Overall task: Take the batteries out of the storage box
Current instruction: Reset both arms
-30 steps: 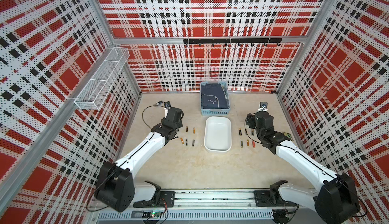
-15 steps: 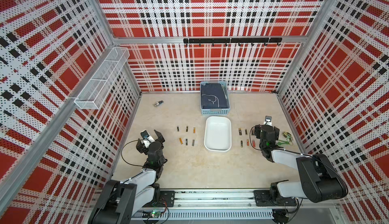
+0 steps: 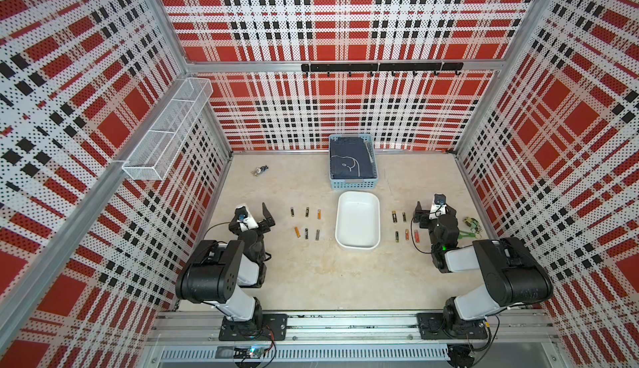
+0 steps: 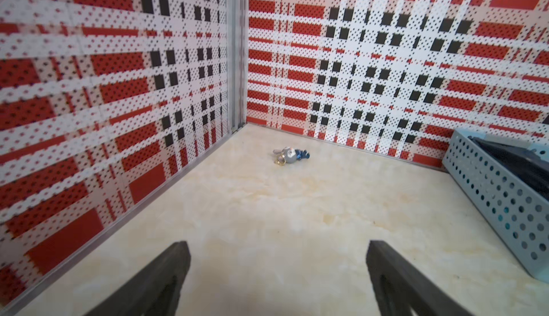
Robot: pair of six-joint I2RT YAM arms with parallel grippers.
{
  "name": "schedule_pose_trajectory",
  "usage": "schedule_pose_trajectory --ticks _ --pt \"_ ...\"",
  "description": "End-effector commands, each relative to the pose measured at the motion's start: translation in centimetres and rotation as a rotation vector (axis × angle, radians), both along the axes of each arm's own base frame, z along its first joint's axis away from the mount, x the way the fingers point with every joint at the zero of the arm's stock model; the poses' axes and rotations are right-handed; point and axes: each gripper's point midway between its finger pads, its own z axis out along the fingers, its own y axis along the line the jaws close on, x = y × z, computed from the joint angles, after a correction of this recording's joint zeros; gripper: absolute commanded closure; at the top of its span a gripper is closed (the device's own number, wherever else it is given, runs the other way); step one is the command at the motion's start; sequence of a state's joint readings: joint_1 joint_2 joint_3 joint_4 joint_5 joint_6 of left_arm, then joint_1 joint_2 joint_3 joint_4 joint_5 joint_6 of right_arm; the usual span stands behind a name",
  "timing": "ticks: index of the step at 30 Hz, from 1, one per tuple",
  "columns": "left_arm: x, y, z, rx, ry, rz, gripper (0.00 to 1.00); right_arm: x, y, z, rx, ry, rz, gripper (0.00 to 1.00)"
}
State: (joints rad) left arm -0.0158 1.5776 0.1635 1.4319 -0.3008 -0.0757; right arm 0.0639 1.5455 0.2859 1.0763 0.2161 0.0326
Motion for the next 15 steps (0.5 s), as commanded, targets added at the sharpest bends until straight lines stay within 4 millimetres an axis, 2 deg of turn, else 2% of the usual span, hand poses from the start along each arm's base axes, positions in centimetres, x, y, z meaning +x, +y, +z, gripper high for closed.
schedule_pose_trajectory --ticks 1,11,15 --pt "1.39 -1.02 0.37 0.043 0.025 -0.038 0.01 0.69 0.01 0.51 0.052 -0.011 0.025 0.0" --pt "1.47 -1.1 0.45 0.044 0.021 -0.04 0.01 0.65 0.01 0.63 0.052 -0.017 0.026 0.0" --pt "0.7 -1.26 0.5 0.059 0.016 -0.014 0.01 0.63 0.03 0.6 0.051 -0.015 0.026 0.0"
